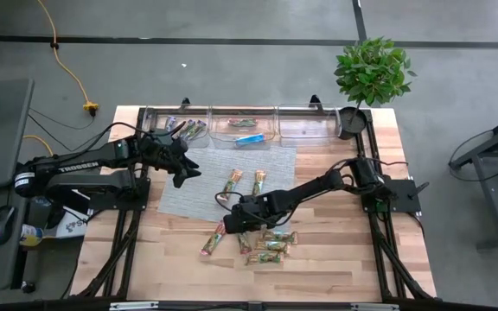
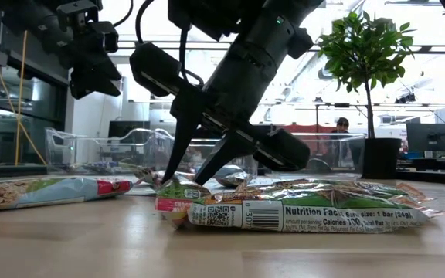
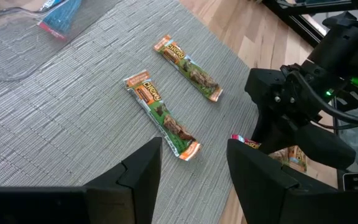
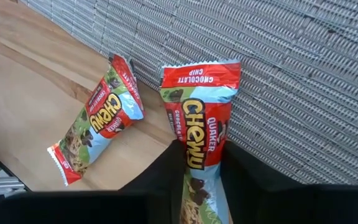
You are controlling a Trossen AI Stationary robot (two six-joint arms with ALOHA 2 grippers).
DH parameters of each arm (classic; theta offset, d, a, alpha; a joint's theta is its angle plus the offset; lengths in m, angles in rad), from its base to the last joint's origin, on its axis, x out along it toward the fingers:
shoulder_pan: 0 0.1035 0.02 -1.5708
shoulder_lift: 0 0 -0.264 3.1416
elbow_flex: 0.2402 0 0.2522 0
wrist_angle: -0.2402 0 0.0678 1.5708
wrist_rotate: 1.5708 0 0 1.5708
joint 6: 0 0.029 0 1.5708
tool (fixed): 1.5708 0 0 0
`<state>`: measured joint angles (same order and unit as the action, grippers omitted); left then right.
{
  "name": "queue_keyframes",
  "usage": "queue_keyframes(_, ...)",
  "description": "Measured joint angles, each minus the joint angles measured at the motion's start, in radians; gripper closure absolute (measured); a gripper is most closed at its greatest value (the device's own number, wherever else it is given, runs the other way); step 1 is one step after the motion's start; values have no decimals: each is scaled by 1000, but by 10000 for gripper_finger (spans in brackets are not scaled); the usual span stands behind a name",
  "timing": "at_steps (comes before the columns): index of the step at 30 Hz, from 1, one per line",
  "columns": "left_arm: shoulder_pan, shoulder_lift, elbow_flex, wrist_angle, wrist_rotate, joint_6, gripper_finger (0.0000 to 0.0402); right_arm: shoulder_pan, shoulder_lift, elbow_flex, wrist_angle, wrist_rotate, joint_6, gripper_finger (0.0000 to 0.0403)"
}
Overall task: Pick and place Granola Bars by type
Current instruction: Put the red granola bar into the middle transparent bin
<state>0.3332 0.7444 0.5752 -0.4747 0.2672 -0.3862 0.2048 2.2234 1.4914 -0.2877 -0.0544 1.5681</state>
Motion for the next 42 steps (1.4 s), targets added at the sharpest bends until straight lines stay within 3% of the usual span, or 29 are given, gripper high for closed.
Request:
queue_keyframes(9,0,0,0,1,0,0,223,2,-22,-3,19,24,-12,328)
queue_keyframes(16,0,0,0,1,0,0,223,-8,-64,-5,14,122,-66,337)
queue_keyframes(22,0,0,0,0,-6,0,223,-12,-92,-4,35,123,-97,349)
queue_keyframes(29,0,0,0,1,-9,0,223,-26,-128,-4,123,171,-155,350)
queue_keyframes(42,0,0,0,0,-12,0,223,-217,-261,-1,193,249,-422,350)
